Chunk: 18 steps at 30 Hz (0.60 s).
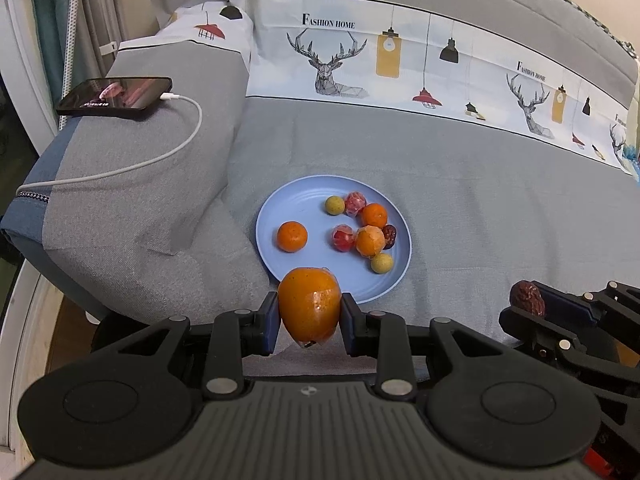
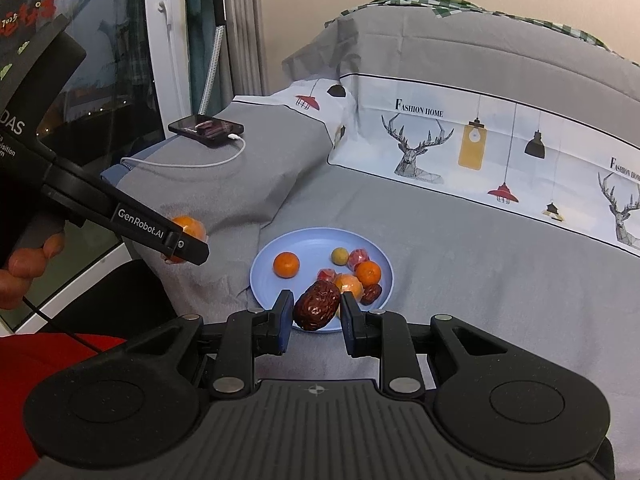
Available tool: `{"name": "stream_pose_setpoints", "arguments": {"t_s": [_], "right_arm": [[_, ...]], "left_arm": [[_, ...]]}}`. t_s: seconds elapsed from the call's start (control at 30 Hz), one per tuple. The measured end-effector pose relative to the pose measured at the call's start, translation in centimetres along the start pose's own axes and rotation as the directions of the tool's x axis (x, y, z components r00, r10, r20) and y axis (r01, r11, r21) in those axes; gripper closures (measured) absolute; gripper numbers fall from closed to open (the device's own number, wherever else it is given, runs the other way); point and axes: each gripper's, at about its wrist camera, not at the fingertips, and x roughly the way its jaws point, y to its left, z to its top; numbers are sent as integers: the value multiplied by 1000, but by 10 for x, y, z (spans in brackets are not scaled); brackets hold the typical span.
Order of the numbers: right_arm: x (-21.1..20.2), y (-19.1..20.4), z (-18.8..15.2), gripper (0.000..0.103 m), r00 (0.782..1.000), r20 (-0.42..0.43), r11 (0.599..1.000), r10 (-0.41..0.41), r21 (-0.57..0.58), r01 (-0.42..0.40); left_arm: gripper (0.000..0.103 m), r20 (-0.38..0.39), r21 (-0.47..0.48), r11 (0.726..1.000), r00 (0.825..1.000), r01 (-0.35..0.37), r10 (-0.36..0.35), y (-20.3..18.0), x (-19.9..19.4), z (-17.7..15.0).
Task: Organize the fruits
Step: 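Carry the orange and the date over the blue plate with both grippers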
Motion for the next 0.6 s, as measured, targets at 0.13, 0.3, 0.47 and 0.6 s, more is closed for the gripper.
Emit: {"name": "stream_pose_setpoints", "arguments": {"t_s": [0.13, 0.3, 0.47, 0.6], "right_arm": [[1, -1, 0, 76, 1000, -7, 1000, 1, 2, -1], [4, -2, 0, 76, 1000, -18, 1000, 4, 6, -4], [7, -2, -1, 76, 999, -36, 1000, 6, 9, -6], [14, -3, 0, 77, 999, -50, 1000, 8, 10, -8]], "left_arm": [[69, -3, 2, 1000, 1000, 1, -1, -1, 2, 0], [69, -12, 0, 1000, 1000, 2, -2, 0, 6, 2], [69, -22, -3, 1000, 1000, 6, -6, 1, 11, 5], [69, -29, -8, 1000, 1000, 7, -7, 3, 16, 8]]}}
